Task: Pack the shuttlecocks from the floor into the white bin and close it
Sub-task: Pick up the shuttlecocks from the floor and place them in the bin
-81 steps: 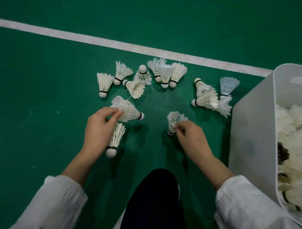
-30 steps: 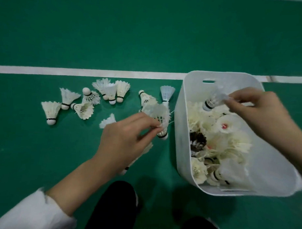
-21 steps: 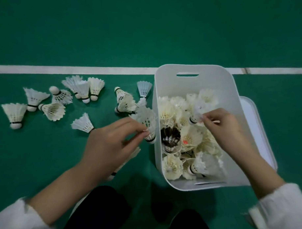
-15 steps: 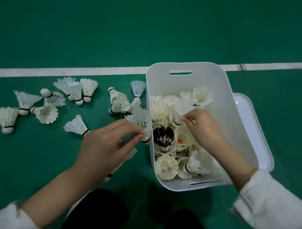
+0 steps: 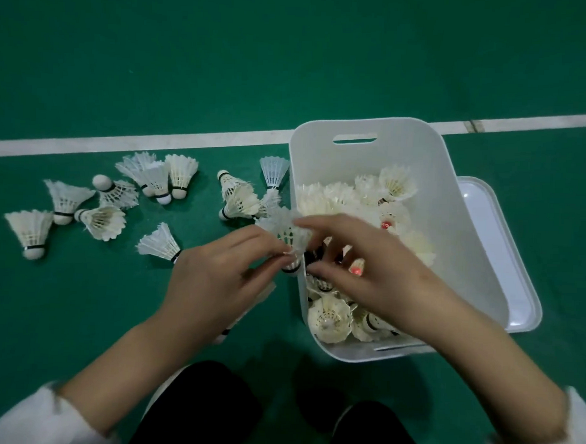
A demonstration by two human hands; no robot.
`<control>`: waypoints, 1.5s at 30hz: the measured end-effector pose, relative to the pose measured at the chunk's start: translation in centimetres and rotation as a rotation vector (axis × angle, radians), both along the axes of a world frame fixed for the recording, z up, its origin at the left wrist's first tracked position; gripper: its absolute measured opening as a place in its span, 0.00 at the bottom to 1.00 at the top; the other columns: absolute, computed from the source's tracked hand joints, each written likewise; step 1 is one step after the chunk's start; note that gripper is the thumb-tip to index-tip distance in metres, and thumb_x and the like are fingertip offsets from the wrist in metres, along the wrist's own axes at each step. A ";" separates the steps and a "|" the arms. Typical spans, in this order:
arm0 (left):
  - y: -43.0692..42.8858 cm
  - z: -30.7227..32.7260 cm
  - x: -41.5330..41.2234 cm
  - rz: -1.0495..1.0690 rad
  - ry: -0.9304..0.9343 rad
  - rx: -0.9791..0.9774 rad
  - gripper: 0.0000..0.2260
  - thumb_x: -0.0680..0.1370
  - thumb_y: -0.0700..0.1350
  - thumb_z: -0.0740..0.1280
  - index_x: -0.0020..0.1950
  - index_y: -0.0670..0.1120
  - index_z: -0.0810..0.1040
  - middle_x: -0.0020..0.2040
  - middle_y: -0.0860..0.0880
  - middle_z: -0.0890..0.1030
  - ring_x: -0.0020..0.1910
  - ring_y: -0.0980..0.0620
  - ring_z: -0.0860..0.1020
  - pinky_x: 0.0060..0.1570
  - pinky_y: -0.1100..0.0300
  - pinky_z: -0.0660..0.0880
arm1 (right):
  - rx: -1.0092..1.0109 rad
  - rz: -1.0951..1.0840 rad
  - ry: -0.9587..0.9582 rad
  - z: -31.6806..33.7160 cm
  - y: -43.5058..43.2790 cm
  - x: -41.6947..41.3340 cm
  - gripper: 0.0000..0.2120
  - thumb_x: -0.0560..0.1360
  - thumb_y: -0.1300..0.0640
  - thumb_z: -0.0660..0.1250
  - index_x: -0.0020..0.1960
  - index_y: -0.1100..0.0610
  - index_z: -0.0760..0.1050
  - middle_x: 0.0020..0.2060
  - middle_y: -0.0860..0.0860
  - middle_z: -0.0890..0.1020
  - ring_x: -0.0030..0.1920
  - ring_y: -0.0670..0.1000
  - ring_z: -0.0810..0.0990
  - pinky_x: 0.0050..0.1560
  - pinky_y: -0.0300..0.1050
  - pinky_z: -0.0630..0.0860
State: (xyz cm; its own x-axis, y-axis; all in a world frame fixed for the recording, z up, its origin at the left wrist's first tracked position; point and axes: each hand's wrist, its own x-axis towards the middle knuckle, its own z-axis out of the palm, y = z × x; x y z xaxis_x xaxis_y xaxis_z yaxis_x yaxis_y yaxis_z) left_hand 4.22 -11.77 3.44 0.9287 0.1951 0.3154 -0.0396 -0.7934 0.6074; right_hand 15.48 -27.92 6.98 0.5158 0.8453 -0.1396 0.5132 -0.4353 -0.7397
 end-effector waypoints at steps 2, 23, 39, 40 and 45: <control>0.1 -0.1 0.0 0.003 -0.002 0.019 0.09 0.76 0.53 0.64 0.44 0.51 0.81 0.40 0.58 0.80 0.31 0.55 0.77 0.27 0.54 0.73 | -0.034 0.075 -0.035 -0.6 1.0 -0.8 0.17 0.74 0.54 0.67 0.62 0.46 0.72 0.48 0.41 0.77 0.44 0.41 0.76 0.47 0.35 0.73; 3.0 1.2 0.8 0.147 0.059 -0.286 0.14 0.74 0.56 0.62 0.57 0.55 0.70 0.50 0.59 0.76 0.45 0.62 0.76 0.45 0.71 0.73 | -0.114 -0.632 -0.232 -2.0 0.6 9.7 0.11 0.77 0.53 0.62 0.50 0.59 0.79 0.41 0.50 0.81 0.34 0.50 0.78 0.41 0.46 0.75; 3.8 0.3 1.5 0.120 0.000 0.009 0.04 0.74 0.40 0.69 0.46 0.41 0.80 0.46 0.48 0.78 0.49 0.52 0.74 0.53 0.68 0.67 | 0.024 -0.333 -0.336 -2.9 2.6 6.8 0.12 0.77 0.56 0.60 0.60 0.53 0.74 0.55 0.45 0.71 0.45 0.40 0.74 0.51 0.34 0.72; 3.8 0.5 1.6 0.103 -0.010 0.003 0.04 0.74 0.41 0.69 0.46 0.41 0.80 0.46 0.48 0.78 0.49 0.52 0.75 0.53 0.67 0.68 | 0.125 -0.240 -0.307 -1.8 2.8 5.5 0.12 0.76 0.55 0.61 0.59 0.53 0.74 0.54 0.44 0.71 0.43 0.40 0.74 0.48 0.31 0.71; 3.9 1.6 1.8 0.078 -0.059 -0.046 0.03 0.74 0.40 0.69 0.46 0.41 0.80 0.44 0.49 0.79 0.45 0.52 0.76 0.48 0.59 0.72 | 0.185 0.098 -0.333 -1.3 4.8 3.2 0.16 0.73 0.52 0.68 0.58 0.57 0.75 0.62 0.50 0.73 0.42 0.42 0.73 0.43 0.26 0.69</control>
State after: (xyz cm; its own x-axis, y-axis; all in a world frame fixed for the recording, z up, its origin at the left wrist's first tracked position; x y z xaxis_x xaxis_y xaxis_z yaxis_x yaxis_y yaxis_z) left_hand 6.02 -7.90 5.01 0.8903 0.2815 0.3581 -0.0155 -0.7670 0.6414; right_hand 18.64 -23.08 5.73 0.4227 0.8880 0.1812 0.7708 -0.2471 -0.5872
